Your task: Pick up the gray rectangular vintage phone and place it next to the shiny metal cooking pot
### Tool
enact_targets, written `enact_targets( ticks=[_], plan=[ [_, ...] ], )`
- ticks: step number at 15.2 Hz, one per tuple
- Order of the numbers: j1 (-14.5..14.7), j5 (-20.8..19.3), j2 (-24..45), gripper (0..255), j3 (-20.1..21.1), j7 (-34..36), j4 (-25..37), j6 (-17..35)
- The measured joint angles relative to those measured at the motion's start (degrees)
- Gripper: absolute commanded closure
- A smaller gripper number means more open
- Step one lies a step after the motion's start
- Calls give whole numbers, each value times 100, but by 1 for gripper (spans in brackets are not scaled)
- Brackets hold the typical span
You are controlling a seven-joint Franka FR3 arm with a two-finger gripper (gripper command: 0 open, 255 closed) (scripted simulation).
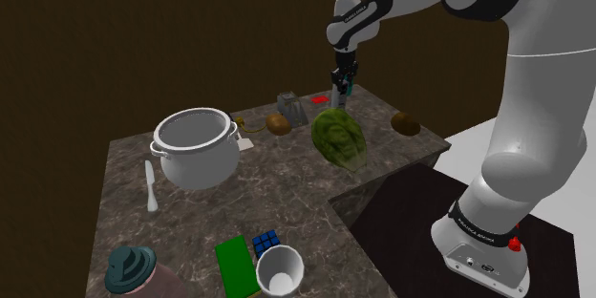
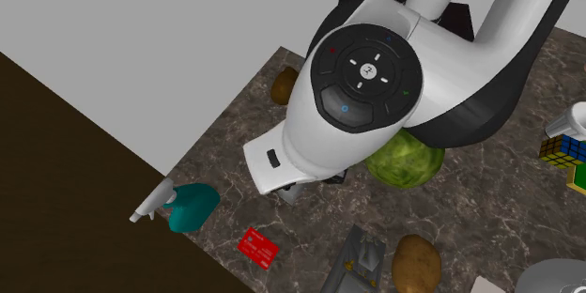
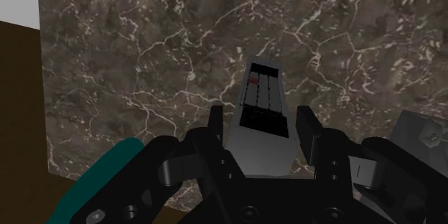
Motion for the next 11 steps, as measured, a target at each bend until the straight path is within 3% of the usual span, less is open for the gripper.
enact_targets(
  ticks=[11],
  plan=[
    [10, -9, -81, 255, -3, -1, 46, -133]
  ],
)
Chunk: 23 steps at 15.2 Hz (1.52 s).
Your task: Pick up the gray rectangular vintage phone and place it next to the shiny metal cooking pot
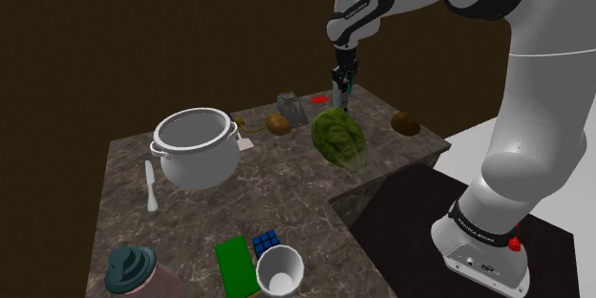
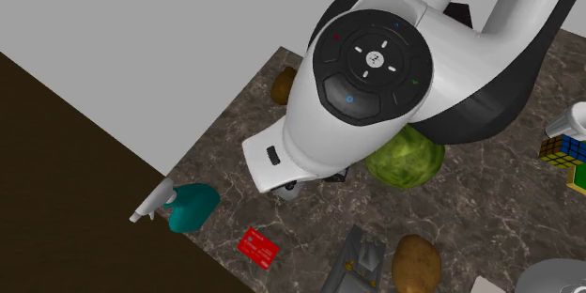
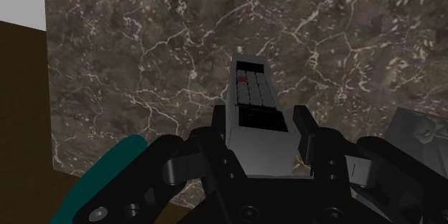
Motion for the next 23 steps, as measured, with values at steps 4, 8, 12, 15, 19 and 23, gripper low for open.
enact_targets(
  ticks=[4, 8, 12, 15, 19, 23],
  plan=[
    [7, -9, -125, 255, -6, -20, 126, -250],
    [-2, -14, -242, 255, -18, -66, 298, -533],
    [14, -20, -333, 255, -17, -72, 462, -789],
    [23, -27, -417, 255, -18, -79, 574, -984],
    [22, -27, -481, 255, -22, -114, 820, -1289],
    [22, -27, -531, 255, -26, -145, 1062, -1581]
  ],
)
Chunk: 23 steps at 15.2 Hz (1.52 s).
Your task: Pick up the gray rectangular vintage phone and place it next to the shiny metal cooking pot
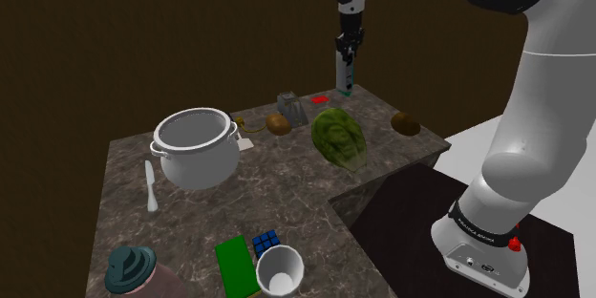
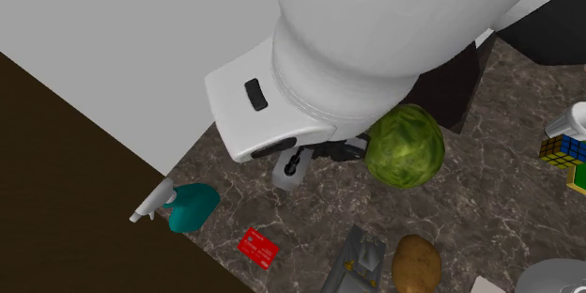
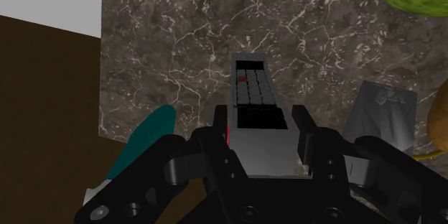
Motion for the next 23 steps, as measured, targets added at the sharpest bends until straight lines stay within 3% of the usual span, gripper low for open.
enact_targets(
  ticks=[23],
  plan=[
    [25, 22, 7, 255, 6, -117, 1667, -1658]
  ],
)
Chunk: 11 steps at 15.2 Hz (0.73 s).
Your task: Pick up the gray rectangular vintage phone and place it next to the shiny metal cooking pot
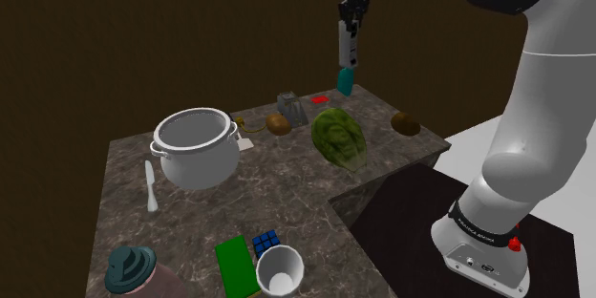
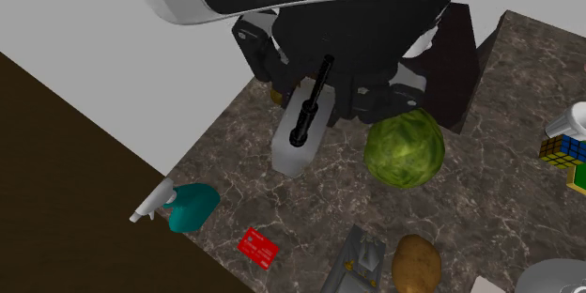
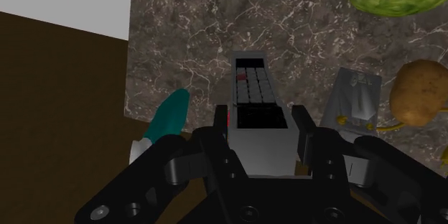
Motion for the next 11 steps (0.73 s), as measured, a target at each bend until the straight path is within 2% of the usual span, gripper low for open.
enact_targets(
  ticks=[6, 11],
  plan=[
    [480, -111, -512, 255, 261, 720, -655, 62],
    [847, -147, -723, 255, 513, 1332, -857, -20]
  ],
)
